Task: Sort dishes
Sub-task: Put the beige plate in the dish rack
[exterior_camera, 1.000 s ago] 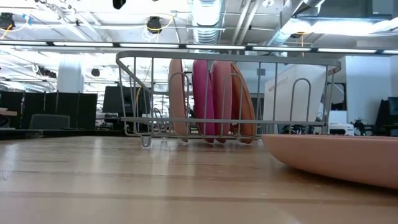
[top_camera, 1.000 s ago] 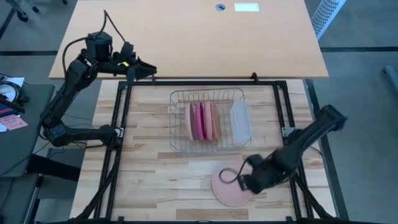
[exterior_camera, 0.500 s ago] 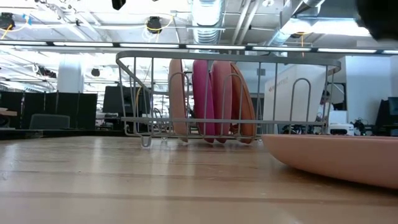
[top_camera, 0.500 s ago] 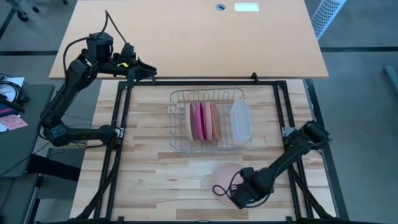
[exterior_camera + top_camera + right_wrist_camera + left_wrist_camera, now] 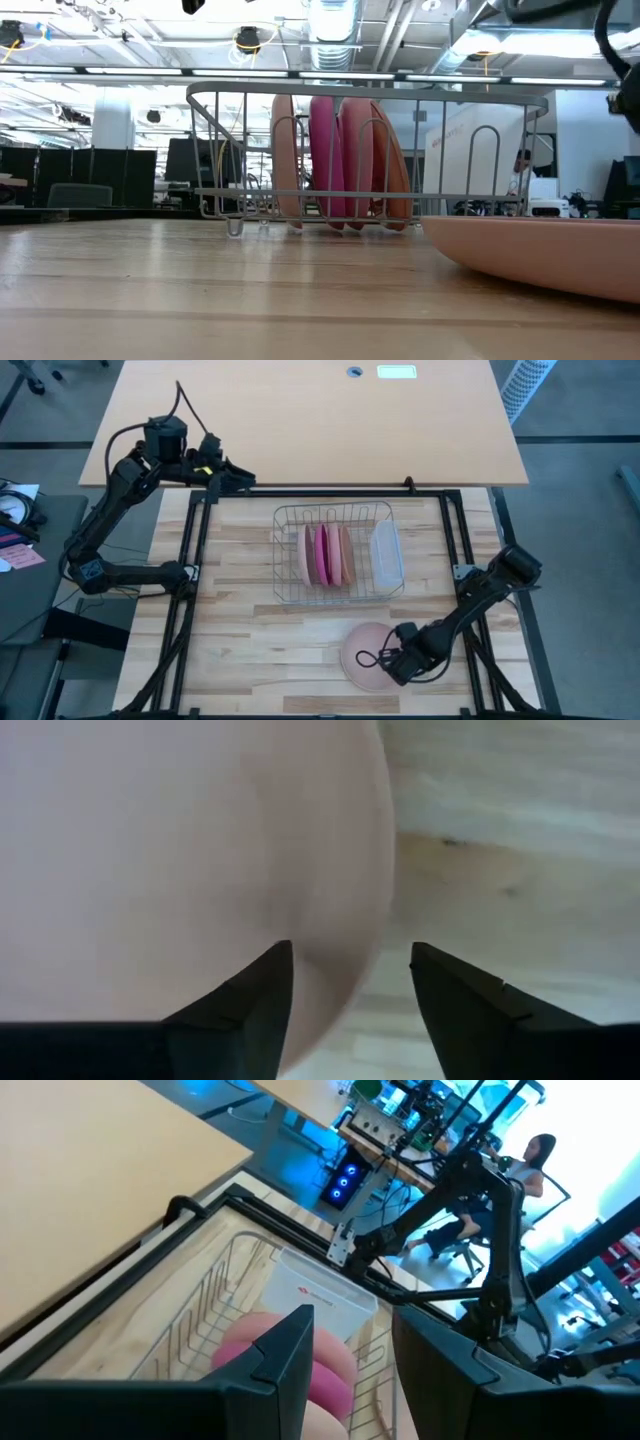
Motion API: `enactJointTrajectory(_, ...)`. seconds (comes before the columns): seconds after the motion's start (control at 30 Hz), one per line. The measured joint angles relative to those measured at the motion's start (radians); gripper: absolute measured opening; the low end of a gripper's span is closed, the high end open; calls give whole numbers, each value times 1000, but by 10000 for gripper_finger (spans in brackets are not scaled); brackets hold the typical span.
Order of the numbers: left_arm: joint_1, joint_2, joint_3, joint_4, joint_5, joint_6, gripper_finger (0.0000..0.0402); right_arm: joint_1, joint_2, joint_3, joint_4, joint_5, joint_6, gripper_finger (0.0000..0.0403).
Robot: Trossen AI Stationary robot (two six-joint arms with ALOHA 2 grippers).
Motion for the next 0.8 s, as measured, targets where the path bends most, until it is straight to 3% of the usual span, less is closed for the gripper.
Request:
enactJointTrajectory(0.3,-39,0,0,12,-65,-26,132,-2,-10,-65,91,23,-12,139)
enactJointTrajectory(0.6,-55,0,0,22,-82,-24,132,1,-45,-68,118,55,-31,14)
enactJointTrajectory(0.8,-55,0,0,23,-82,-15,132,2,-147,-45,55,119,-40,7)
